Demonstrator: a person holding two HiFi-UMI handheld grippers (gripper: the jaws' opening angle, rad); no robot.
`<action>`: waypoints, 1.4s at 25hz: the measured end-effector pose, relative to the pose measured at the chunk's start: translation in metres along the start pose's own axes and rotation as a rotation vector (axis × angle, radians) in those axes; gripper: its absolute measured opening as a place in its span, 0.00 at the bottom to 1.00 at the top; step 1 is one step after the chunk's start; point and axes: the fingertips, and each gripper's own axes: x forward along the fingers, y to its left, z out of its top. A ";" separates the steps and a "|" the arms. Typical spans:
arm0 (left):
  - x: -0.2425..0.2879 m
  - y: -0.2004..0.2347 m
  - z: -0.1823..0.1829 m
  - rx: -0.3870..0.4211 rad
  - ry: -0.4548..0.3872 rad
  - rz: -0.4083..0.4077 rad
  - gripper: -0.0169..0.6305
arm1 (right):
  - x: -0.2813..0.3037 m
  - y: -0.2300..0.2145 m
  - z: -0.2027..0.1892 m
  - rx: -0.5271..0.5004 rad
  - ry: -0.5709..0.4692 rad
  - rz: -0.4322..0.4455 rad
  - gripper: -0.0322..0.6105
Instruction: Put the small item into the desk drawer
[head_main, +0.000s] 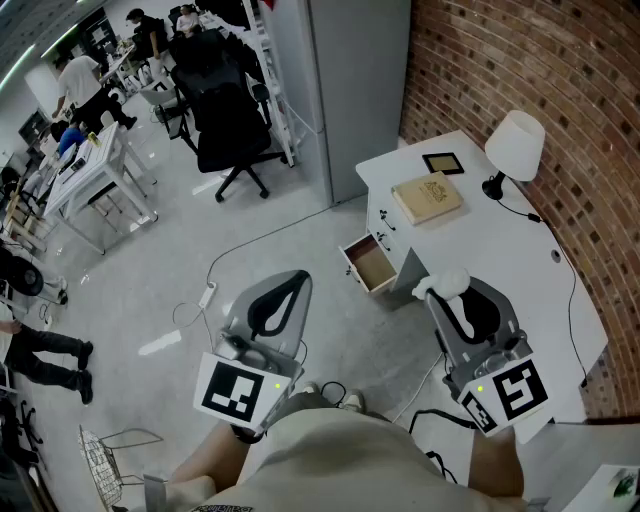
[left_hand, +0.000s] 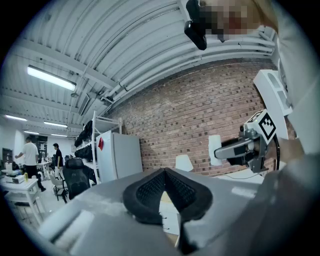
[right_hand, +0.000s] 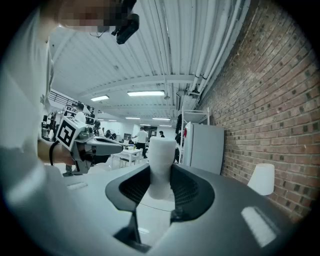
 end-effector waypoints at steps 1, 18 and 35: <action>0.000 -0.001 0.000 -0.001 0.001 -0.001 0.03 | -0.001 -0.001 0.000 0.002 0.000 0.000 0.25; -0.003 -0.004 -0.011 0.029 0.035 -0.012 0.03 | 0.002 -0.004 -0.019 0.078 0.056 0.010 0.25; 0.082 0.101 -0.075 -0.052 0.090 -0.017 0.03 | 0.145 -0.042 -0.084 0.105 0.259 0.013 0.25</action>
